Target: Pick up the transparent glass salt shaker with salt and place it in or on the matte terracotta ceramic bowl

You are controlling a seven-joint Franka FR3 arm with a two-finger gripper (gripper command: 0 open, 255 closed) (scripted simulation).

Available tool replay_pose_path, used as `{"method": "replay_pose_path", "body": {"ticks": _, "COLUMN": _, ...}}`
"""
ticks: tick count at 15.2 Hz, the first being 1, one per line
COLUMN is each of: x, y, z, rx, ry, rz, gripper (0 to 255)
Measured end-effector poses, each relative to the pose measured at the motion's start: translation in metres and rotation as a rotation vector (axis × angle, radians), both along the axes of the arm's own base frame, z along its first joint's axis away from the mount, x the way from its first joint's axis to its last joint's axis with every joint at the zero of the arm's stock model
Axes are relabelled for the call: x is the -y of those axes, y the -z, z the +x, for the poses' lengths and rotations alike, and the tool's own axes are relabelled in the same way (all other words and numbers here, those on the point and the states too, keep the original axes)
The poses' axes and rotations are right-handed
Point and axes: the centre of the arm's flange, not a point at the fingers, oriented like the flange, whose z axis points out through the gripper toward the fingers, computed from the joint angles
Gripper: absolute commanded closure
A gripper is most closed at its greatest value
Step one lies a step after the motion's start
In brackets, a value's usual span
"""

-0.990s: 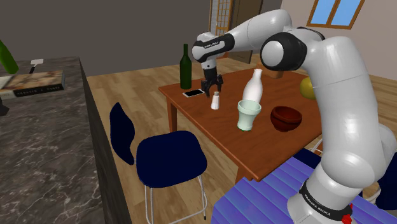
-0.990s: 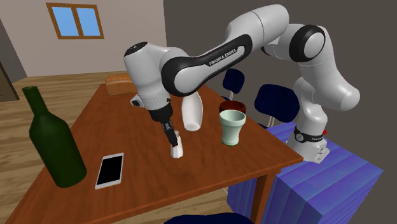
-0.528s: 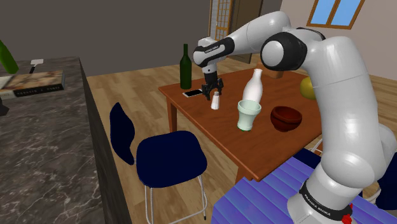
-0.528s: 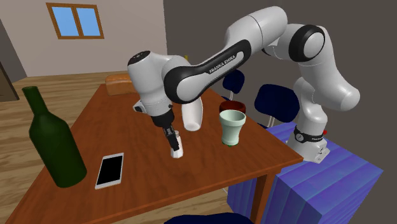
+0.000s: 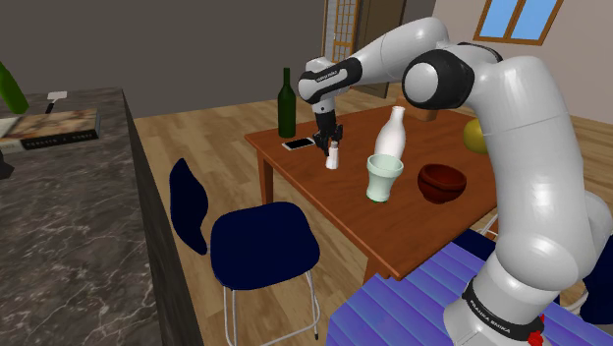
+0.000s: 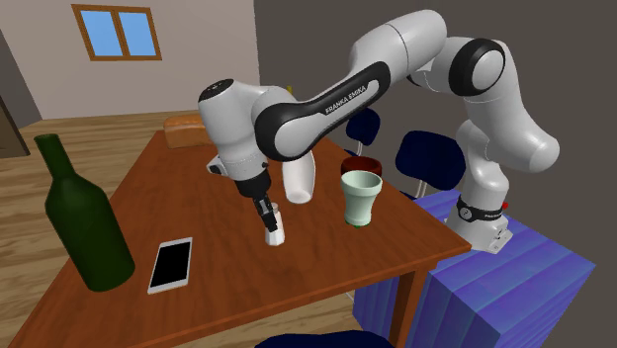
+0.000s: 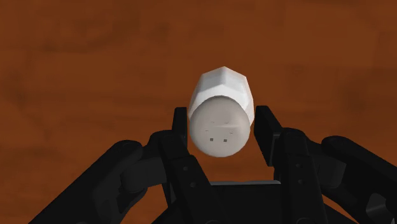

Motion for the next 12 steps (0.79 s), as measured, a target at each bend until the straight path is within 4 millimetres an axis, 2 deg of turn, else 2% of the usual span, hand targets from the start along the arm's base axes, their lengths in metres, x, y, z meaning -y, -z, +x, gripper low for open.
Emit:
{"method": "replay_pose_path", "body": {"ticks": 6, "x": 0.000, "y": 0.000, "z": 0.000, "rx": 0.000, "ry": 0.000, "rz": 0.000, "gripper": 255}}
{"method": "replay_pose_path", "body": {"ticks": 12, "x": 0.000, "y": -0.025, "z": -0.001, "rx": 0.000, "ry": 0.000, "rz": 0.000, "gripper": 255}}
